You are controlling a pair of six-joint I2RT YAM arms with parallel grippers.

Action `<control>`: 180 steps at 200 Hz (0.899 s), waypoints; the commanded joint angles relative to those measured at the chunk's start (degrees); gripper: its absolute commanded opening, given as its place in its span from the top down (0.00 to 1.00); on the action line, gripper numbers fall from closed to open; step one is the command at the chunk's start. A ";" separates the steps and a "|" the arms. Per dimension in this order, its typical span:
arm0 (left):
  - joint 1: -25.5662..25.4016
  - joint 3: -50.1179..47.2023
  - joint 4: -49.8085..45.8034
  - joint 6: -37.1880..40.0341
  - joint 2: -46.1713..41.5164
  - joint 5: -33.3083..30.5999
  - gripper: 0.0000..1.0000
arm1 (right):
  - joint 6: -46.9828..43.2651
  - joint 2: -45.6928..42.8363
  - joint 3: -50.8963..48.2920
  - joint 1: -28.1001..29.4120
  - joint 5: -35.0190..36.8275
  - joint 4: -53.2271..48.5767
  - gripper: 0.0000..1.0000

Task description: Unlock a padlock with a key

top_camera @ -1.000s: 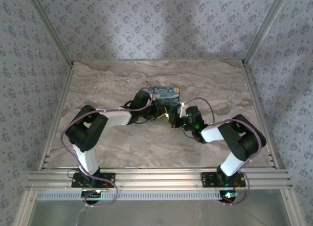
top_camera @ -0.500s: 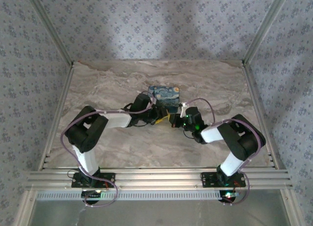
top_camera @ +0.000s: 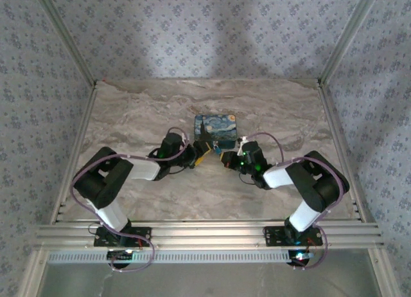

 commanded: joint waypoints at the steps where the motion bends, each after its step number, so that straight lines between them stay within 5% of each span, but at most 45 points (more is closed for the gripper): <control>1: -0.76 -0.69 9.85 -4.91 1.92 -1.64 0.38 | 7.59 -1.01 0.92 0.60 -1.39 -1.90 1.00; 180: -4.15 2.85 20.01 -11.46 12.86 -3.21 0.51 | 11.10 -2.06 2.27 -0.15 -2.11 -3.08 1.00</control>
